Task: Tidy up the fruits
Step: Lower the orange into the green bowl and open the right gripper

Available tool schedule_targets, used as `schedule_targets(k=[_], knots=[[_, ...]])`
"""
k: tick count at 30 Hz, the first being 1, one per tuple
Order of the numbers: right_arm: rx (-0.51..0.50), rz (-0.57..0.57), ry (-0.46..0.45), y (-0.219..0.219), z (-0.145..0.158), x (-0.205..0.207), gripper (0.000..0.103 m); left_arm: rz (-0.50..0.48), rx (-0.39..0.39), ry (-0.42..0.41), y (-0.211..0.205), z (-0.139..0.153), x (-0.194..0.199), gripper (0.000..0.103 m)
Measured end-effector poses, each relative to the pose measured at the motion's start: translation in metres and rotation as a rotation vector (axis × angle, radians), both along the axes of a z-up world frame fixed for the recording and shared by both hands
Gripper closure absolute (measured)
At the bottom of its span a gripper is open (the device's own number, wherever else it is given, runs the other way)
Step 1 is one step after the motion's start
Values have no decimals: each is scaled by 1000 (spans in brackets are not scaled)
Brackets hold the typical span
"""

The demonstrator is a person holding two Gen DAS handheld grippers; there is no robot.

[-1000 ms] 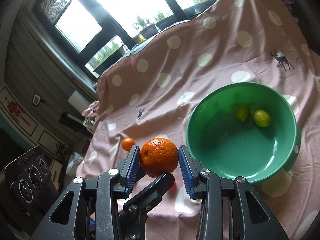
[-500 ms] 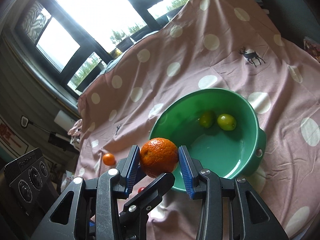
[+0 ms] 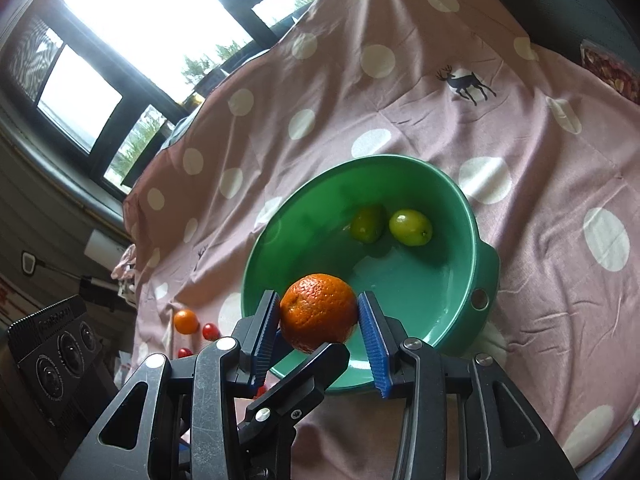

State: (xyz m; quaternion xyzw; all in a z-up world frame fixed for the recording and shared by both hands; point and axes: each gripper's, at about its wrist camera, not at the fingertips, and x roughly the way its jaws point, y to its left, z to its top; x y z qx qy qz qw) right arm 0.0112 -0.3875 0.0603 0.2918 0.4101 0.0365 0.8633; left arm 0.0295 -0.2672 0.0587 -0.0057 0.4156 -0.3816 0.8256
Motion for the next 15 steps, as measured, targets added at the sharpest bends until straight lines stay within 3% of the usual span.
schedule_targets(k=[12, 15], knots=[[-31, -25, 78, -3, -14, 8, 59, 4, 5, 60, -7, -13, 7, 67], [-40, -40, 113, -3, -19, 11, 59, 12, -5, 55, -2, -11, 6, 60]])
